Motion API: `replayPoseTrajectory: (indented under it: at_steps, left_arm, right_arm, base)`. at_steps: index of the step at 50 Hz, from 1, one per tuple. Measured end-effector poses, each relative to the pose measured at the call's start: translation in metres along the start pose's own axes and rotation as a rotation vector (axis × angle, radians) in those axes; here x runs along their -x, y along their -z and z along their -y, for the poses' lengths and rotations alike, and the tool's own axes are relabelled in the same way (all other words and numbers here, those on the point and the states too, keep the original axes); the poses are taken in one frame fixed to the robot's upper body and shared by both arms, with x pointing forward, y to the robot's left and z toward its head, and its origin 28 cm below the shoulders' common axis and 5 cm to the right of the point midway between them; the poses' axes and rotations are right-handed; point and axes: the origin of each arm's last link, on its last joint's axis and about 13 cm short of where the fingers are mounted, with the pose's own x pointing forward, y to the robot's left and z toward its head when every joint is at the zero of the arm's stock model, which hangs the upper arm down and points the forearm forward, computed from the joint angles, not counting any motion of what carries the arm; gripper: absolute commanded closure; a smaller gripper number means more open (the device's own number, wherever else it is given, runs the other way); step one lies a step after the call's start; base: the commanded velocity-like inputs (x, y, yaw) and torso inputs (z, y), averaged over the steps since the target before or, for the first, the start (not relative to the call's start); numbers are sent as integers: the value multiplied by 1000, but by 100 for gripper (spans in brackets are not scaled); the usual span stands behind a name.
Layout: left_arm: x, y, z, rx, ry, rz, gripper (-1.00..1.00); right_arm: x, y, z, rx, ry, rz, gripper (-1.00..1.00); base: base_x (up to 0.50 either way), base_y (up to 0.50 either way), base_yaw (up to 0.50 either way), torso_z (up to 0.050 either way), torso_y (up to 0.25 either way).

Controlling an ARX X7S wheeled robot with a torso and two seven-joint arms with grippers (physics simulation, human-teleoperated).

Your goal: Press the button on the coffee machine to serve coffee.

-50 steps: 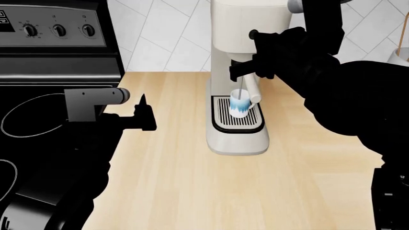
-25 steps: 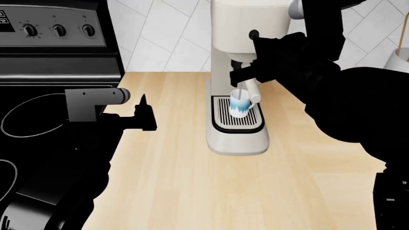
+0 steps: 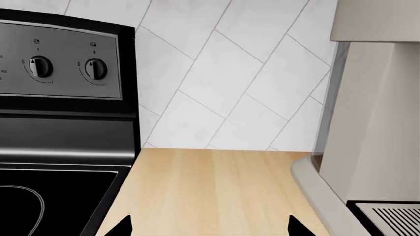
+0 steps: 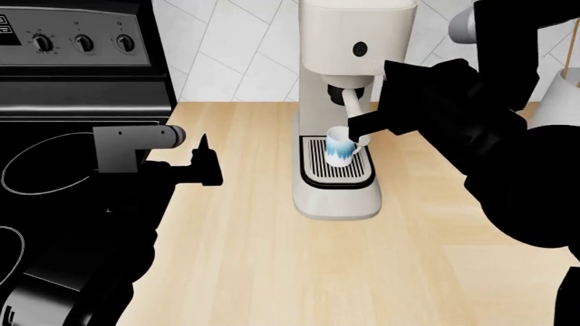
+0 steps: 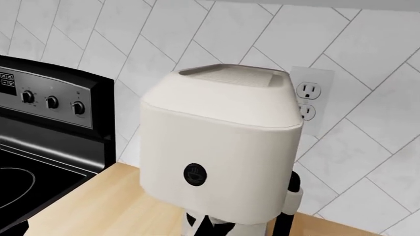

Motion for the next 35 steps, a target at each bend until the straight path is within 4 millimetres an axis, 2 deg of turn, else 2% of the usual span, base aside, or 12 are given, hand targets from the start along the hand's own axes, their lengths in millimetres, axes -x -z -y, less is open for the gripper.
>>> replayPoseTrajectory:
  at_steps: [1, 10, 26, 35]
  left_arm:
    - [0, 0, 0, 0, 0, 0, -100]
    - [0, 0, 0, 0, -1, 0, -100]
    - [1, 1, -1, -2, 2, 0, -100]
    - [1, 3, 0, -3, 1, -2, -100]
  right_arm:
    - [2, 0, 0, -1, 5, 2, -100]
    - [17, 8, 7, -10, 56, 13, -100]
    - [36, 38, 29, -75, 161, 18, -100]
    - [41, 57, 37, -93, 191, 1, -100]
  base:
    - [0, 0, 0, 0, 0]
    - [0, 0, 0, 0, 0]
    - [0, 0, 0, 0, 0]
    - [0, 0, 0, 0, 0]
